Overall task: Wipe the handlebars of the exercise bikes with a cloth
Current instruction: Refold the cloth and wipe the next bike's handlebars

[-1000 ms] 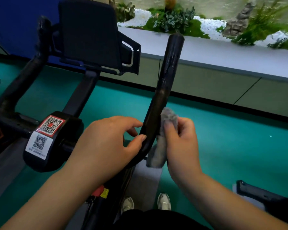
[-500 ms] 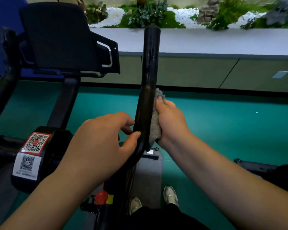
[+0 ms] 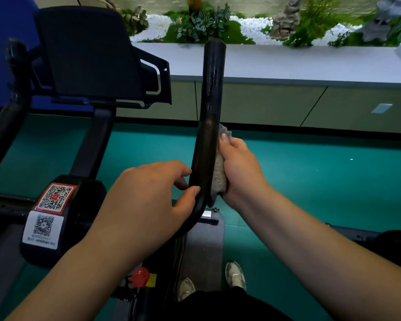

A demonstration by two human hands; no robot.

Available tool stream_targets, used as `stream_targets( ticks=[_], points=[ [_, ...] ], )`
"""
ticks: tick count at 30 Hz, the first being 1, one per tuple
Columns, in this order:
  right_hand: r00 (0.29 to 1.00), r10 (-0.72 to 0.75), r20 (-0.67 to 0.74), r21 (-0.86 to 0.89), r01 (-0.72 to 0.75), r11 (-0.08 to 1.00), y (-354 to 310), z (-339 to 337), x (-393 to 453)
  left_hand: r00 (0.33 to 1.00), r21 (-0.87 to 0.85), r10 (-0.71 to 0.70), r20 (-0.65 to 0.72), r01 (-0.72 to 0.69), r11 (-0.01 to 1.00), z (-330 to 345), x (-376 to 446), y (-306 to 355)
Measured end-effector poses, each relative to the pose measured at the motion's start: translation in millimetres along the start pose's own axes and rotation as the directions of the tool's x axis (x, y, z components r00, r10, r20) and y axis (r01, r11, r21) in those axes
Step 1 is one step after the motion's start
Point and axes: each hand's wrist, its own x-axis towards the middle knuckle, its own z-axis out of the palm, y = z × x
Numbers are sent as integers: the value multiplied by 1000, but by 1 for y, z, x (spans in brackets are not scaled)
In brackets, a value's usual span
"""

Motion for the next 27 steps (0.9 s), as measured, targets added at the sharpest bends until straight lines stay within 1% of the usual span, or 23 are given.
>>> stream_targets(
  ticks=[1,2,3,4,5,6,7,8,9,10,11,13,15,17,18,20,22,24,27],
  points=[
    [999,-36,0,-45,36,998,4,-4,-7,1000,-7,1,-1,-1,1000,1,-1,-1],
    [995,-101,5,-126,101,987,10,-10,-14,1000,-15,0,0,0,1000,1,-2,-2],
    [977,-210,20,-226,209,951,14,-17,-21,1000,-23,0,2,1,1000,2,-2,-3],
    [932,-358,52,-334,354,873,15,-23,-27,1000,-27,3,5,-2,1000,2,-3,-5],
    [848,-516,121,-439,512,739,10,-26,-30,1000,-26,7,12,-7,1000,1,-4,-7],
    [720,-648,249,-504,667,548,3,-28,-28,1000,-17,14,21,-13,1000,0,-5,-8],
    [573,-710,409,-534,781,323,-5,-26,-23,999,-2,24,30,-24,1000,-1,-6,-10],
    [450,-688,569,-537,837,103,-14,-21,-18,999,12,37,37,-38,999,-2,-7,-12],
    [387,-611,691,-536,841,-73,-25,-13,-12,998,19,49,44,-50,999,-3,-9,-13],
    [384,-517,765,-546,813,-204,-35,-4,-4,997,20,57,47,-58,998,-4,-11,-15],
    [424,-420,803,-564,769,-302,-46,6,0,997,18,63,49,-64,998,-5,-13,-17],
    [526,-198,827,-551,689,-470,-61,22,4,996,21,75,53,-76,997,-7,-17,-21],
    [591,29,806,-481,682,-551,-63,33,-3,996,34,74,57,-77,996,-8,-20,-25],
    [584,198,787,-377,710,-595,-55,44,-15,996,44,61,63,-64,997,-9,-23,-31],
    [595,254,762,-352,710,-610,-56,49,-19,996,53,55,63,-58,997,-10,-26,-34],
    [676,277,683,-369,647,-667,-65,61,-16,998,66,39,54,-43,997,-12,-29,-40],
    [731,258,631,-343,562,-752,-76,73,-10,999,61,21,43,-23,998,-14,-32,-46],
    [756,267,598,-308,524,-794,-70,79,-11,999,54,11,35,-13,998,-15,-34,-51],
    [746,380,547,-250,579,-776,-40,78,-26,1000,42,5,18,-6,999,-14,-34,-57]
  ],
)
